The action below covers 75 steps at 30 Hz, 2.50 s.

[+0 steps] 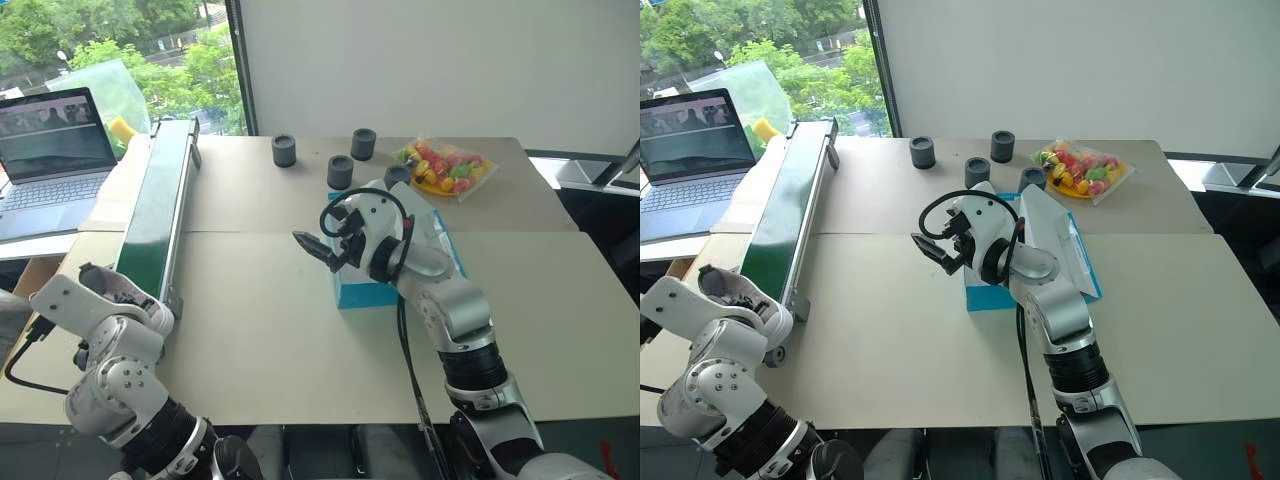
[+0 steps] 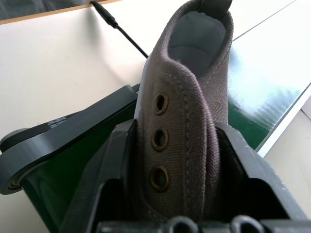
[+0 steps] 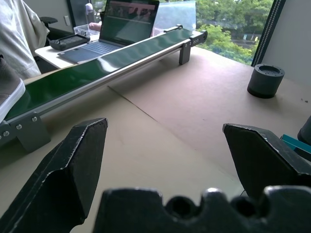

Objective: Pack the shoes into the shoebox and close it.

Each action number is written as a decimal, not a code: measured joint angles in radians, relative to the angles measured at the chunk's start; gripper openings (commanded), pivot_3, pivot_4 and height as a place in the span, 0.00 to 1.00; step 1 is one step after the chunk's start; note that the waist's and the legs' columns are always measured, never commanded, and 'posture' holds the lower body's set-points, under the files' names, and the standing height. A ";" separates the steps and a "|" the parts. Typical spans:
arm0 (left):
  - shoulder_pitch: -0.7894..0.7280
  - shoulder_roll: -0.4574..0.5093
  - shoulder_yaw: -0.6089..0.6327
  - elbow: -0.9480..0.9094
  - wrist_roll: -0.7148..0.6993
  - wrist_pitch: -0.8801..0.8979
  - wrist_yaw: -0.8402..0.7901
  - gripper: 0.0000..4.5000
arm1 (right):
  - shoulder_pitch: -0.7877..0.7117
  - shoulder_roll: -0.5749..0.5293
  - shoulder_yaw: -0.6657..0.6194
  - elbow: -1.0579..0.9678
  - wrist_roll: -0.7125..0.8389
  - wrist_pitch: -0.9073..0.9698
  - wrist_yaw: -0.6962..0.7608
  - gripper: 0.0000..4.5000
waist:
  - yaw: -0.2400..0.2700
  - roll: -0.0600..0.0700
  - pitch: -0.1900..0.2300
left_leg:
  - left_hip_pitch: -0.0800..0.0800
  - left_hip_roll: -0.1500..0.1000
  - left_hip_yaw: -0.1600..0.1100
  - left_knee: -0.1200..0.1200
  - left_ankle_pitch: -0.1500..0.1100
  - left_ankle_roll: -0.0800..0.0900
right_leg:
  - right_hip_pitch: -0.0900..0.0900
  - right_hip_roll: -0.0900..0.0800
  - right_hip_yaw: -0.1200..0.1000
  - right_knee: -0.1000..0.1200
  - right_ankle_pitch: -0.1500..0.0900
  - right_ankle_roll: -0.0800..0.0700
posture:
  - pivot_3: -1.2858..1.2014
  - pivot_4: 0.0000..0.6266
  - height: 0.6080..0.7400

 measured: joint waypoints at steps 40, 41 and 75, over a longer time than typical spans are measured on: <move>-0.002 0.077 -0.541 0.093 -0.245 -0.323 -0.491 0.38 | -0.258 0.257 -0.567 0.355 0.706 0.669 -0.247 1.00 | -0.036 -0.002 0.002 | -0.008 0.004 0.002 0.000 -0.002 -0.001 | -0.006 0.003 0.001 -0.003 0.001 -0.001 | 0.52 0.24 1.00; -0.002 0.077 -0.546 0.093 -0.252 -0.319 -0.488 0.38 | -0.264 0.257 -0.571 0.362 0.707 0.664 -0.255 1.00 | -0.037 -0.002 0.002 | -0.008 0.004 0.002 0.000 -0.002 -0.001 | -0.006 0.003 0.001 -0.003 0.001 -0.001 | 0.52 0.24 1.00; -0.027 0.121 -0.600 0.088 -0.317 -0.324 -0.441 0.43 | -0.268 0.259 -0.563 0.399 0.934 0.507 -0.517 0.11 | -0.041 -0.002 0.002 | -0.008 0.004 0.003 0.000 -0.002 -0.001 | -0.006 0.003 0.001 -0.003 0.000 -0.001 | 0.52 0.24 1.00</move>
